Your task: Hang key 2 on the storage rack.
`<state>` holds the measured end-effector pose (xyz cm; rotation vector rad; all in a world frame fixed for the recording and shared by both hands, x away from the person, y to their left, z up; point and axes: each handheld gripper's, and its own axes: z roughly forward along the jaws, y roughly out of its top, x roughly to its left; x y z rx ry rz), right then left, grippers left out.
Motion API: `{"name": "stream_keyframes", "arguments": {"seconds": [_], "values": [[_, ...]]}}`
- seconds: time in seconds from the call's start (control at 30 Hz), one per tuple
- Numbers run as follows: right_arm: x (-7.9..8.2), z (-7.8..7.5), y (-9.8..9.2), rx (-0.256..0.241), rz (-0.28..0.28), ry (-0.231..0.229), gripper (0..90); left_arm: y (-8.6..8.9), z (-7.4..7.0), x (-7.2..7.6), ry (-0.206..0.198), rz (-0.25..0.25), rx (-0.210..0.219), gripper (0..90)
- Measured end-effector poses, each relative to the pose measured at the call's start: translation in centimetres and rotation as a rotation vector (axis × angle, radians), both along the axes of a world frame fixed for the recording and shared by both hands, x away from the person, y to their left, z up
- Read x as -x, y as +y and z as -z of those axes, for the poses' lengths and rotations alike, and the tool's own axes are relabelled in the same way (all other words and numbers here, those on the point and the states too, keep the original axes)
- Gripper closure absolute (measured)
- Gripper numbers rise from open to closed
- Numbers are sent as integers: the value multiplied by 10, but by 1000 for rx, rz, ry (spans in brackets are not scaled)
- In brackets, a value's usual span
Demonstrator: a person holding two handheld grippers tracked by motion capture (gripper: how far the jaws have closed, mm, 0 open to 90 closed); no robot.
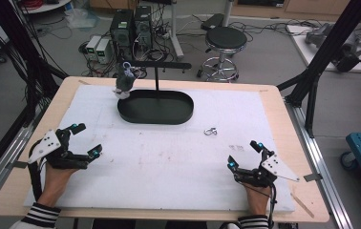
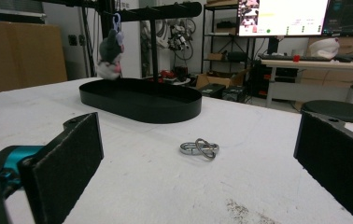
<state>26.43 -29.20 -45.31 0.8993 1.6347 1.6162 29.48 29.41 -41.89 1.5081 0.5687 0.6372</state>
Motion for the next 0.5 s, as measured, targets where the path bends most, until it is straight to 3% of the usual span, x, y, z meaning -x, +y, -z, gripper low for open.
{"name": "stream_keyframes", "arguments": {"seconds": [0.13,0.23,0.5], "values": [[-1,-2,-1,27,19,16,5,-1,1,2,1,9,-5,17],[0,-7,-5,11,22,22,6,-2,3,4,-9,15,1,17],[-13,-40,-8,83,3,70,6,-1,7,4,-3,10,-12,17]]}}
